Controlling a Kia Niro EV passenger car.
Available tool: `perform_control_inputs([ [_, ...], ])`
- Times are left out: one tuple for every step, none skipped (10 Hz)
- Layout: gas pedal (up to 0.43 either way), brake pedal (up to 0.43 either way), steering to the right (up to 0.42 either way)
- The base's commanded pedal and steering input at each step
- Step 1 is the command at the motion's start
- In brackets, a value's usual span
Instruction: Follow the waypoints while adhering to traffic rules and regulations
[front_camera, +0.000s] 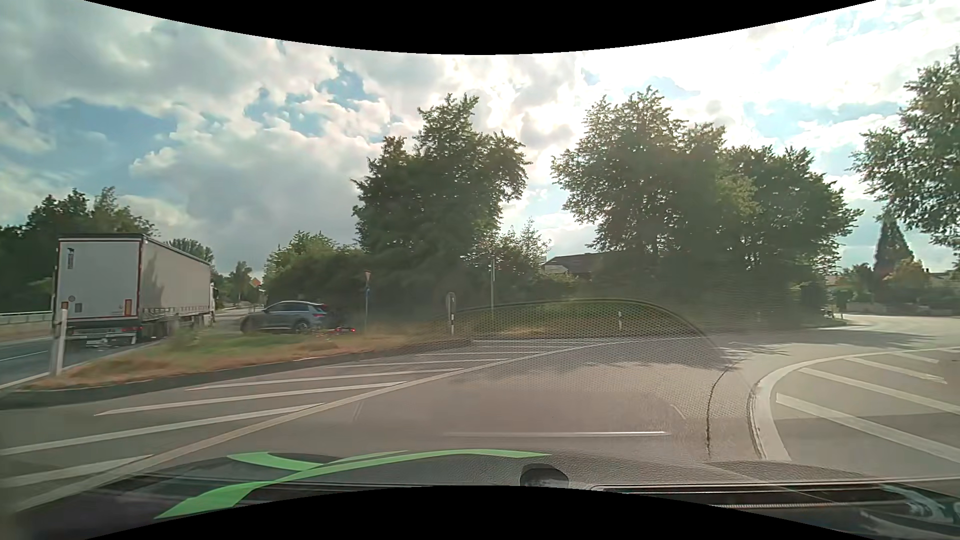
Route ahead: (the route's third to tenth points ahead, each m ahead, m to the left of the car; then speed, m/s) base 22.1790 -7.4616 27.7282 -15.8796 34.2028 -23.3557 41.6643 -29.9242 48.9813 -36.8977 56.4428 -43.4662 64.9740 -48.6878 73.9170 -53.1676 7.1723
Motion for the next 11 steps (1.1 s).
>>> perform_control_inputs([
  [0.169, 0.000, 0.195],
  [0.169, 0.000, 0.200],
  [0.169, 0.000, 0.201],
  [0.169, 0.000, 0.204],
  [0.169, 0.000, 0.209],
  [0.169, 0.000, 0.209],
  [0.169, 0.000, 0.208],
  [0.177, 0.000, 0.205],
  [0.177, 0.000, 0.201],
  [0.177, 0.000, 0.201],
  [0.189, 0.000, 0.199],
])
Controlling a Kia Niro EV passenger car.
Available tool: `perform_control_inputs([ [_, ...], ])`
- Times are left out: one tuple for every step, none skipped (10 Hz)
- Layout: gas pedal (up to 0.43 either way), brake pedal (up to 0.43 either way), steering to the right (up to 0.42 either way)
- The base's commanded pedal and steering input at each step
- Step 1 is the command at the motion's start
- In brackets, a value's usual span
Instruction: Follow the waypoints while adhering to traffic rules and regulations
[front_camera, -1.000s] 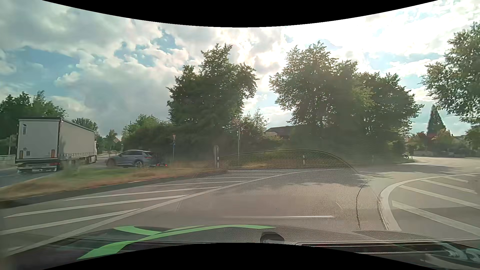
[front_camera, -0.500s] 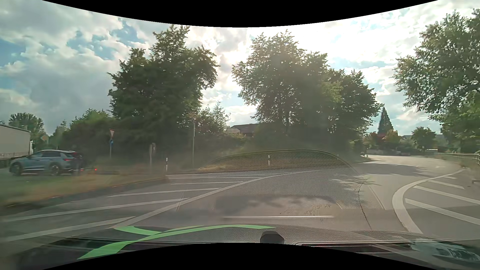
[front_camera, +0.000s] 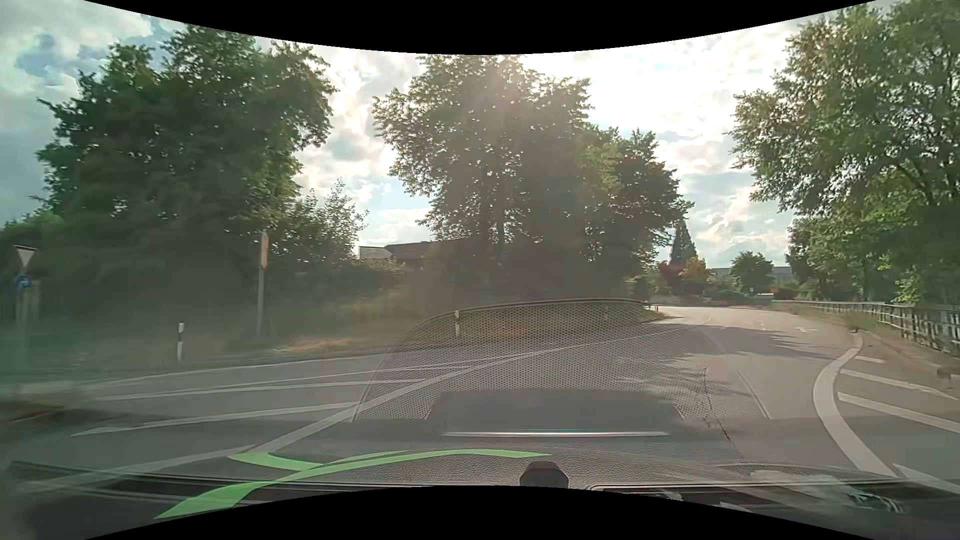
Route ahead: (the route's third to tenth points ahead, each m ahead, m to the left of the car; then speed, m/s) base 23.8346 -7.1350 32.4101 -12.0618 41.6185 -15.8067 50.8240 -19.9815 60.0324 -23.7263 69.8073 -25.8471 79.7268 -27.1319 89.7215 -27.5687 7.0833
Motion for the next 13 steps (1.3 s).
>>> perform_control_inputs([
  [0.197, 0.000, 0.196],
  [0.197, 0.000, 0.194],
  [0.197, 0.000, 0.190],
  [0.197, 0.000, 0.187],
  [0.197, 0.000, 0.184],
  [0.197, 0.000, 0.179],
  [0.197, 0.000, 0.171],
  [0.197, 0.000, 0.162],
  [0.197, 0.000, 0.153],
  [0.197, 0.000, 0.150],
  [0.197, 0.000, 0.144],
  [0.197, 0.000, 0.134],
  [0.197, 0.000, 0.121],
])
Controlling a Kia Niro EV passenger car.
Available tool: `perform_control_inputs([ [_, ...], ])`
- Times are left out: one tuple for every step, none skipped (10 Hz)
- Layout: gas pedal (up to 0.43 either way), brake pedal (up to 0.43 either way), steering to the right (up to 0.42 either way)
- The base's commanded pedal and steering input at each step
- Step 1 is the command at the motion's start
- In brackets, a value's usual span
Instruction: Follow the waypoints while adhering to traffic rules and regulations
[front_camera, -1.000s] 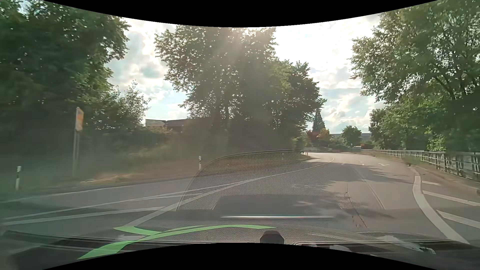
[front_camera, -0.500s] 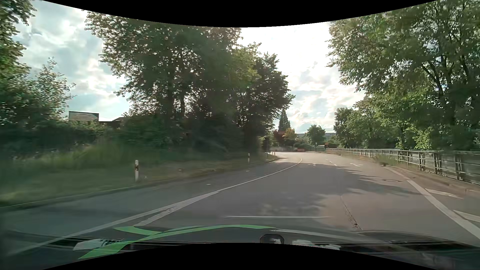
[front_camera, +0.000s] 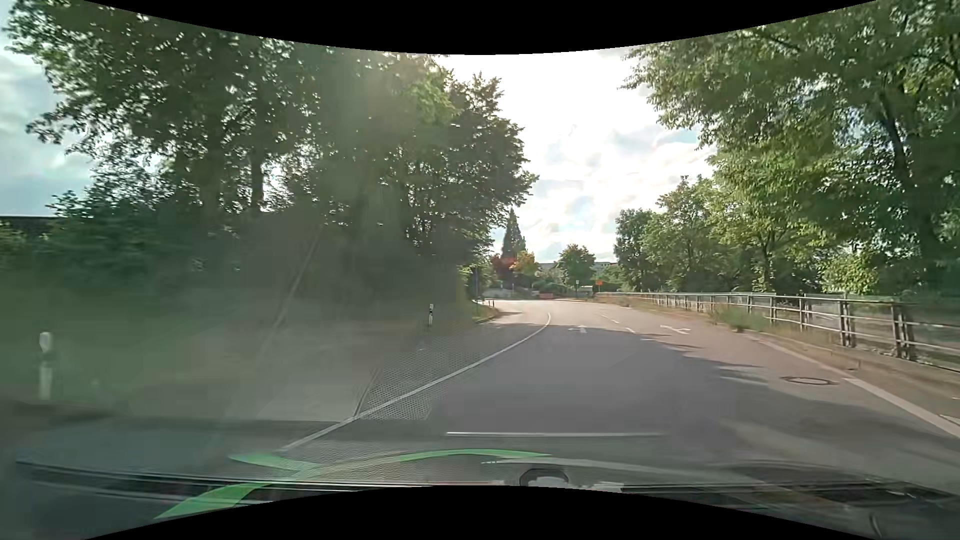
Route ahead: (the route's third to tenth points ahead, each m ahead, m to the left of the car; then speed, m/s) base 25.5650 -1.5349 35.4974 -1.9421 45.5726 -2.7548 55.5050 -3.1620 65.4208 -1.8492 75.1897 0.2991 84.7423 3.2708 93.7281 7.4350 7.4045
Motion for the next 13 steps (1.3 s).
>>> perform_control_inputs([
  [0.197, 0.000, 0.112],
  [0.197, 0.000, 0.101],
  [0.197, 0.000, 0.087],
  [0.197, 0.000, 0.080],
  [0.197, 0.000, 0.073],
  [0.197, 0.000, 0.067],
  [0.209, 0.000, 0.064],
  [0.209, 0.000, 0.060],
  [0.209, 0.000, 0.054],
  [0.209, 0.000, 0.054],
  [0.209, 0.000, 0.051],
  [0.209, 0.000, 0.046],
  [0.209, 0.000, 0.038],
])
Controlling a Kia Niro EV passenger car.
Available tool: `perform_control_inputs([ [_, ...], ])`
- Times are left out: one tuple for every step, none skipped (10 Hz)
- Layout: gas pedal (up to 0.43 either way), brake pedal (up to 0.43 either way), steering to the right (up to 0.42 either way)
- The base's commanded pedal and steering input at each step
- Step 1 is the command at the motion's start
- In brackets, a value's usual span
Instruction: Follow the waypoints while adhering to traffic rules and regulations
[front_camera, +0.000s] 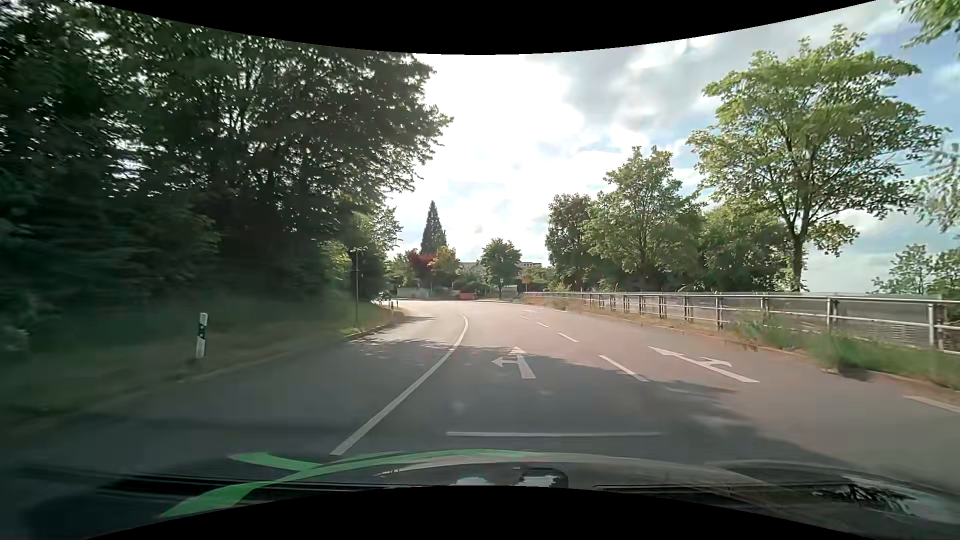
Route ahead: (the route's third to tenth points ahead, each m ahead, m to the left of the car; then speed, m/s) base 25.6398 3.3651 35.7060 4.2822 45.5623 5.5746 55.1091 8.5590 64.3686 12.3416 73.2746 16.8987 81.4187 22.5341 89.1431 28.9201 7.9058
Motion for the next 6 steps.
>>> perform_control_inputs([
  [0.197, 0.000, 0.027],
  [0.197, 0.000, 0.020],
  [0.177, 0.000, 0.014],
  [0.169, 0.000, 0.010],
  [0.157, 0.000, 0.009],
  [0.177, 0.000, 0.007],
])
